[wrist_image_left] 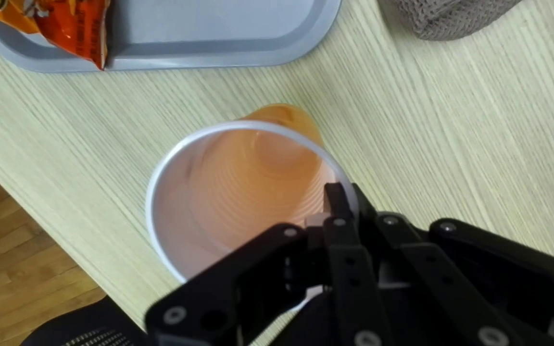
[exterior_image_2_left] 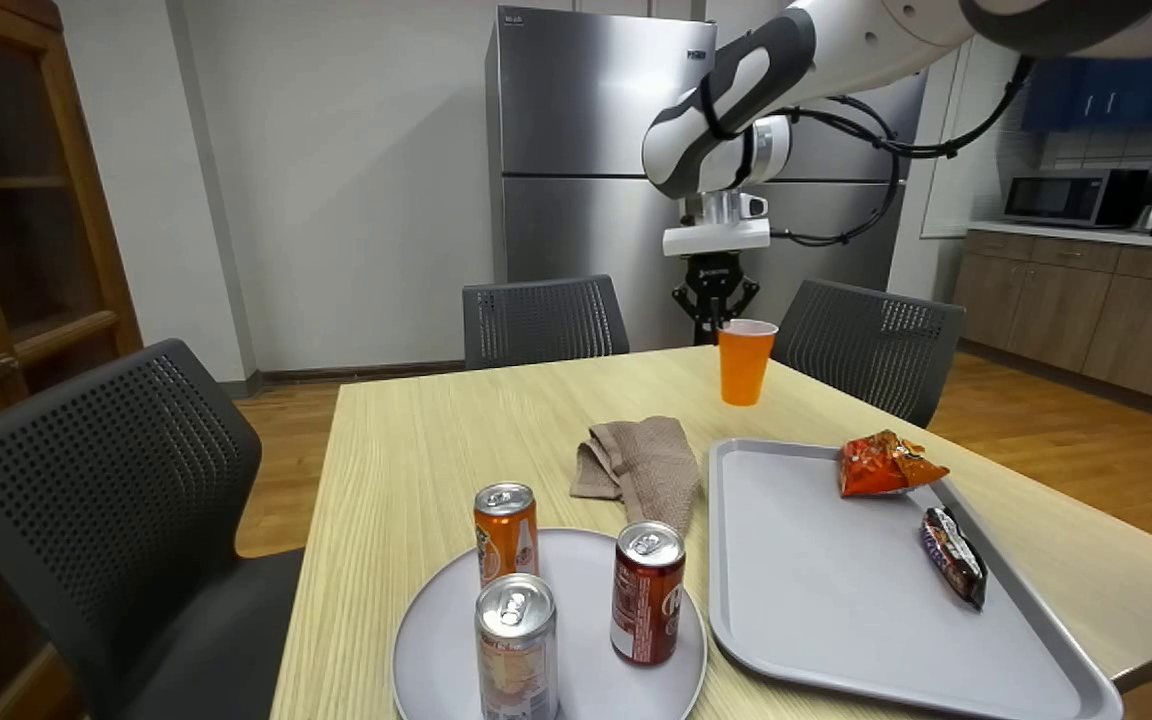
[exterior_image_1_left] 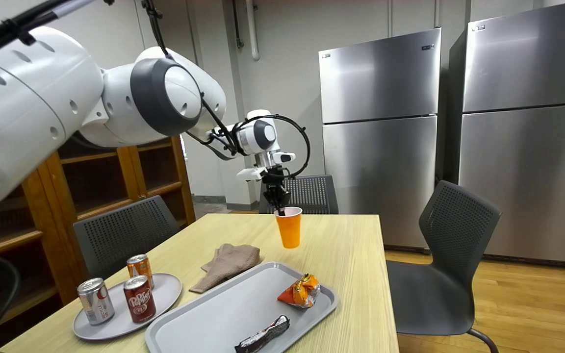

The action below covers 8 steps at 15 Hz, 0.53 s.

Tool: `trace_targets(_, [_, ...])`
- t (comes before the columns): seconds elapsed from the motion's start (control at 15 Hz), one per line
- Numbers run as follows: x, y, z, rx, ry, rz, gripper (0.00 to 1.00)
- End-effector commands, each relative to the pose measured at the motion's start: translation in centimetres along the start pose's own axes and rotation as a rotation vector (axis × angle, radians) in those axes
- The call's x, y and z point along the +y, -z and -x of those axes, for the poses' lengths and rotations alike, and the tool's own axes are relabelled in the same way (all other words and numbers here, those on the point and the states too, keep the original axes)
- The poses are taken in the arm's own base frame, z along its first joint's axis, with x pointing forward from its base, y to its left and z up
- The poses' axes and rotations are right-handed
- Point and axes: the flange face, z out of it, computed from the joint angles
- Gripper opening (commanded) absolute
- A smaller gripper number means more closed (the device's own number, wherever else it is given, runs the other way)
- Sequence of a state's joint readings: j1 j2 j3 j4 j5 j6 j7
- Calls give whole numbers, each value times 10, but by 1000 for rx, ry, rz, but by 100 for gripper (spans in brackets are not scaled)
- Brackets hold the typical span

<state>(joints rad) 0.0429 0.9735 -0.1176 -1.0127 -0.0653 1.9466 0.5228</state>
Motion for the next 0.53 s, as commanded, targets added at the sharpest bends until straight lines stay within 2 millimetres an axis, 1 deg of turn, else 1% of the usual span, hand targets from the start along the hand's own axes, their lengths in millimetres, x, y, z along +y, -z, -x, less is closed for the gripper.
trace_targets(0.0, [-3,4,-6,1,24,-13,1])
trace_targets(0.13, [-4,5,-7,3,31,-15,1])
trace_targets(0.2, [9,-22,2,-21,38,-21,1])
trace_targets(0.27, [12,-26,3,-28,45,-25,1])
trace_targets(0.33, [15,-36,4,2,47,-18,1])
trace_targets(0.47, [24,-60,10,-4,48,-25,1])
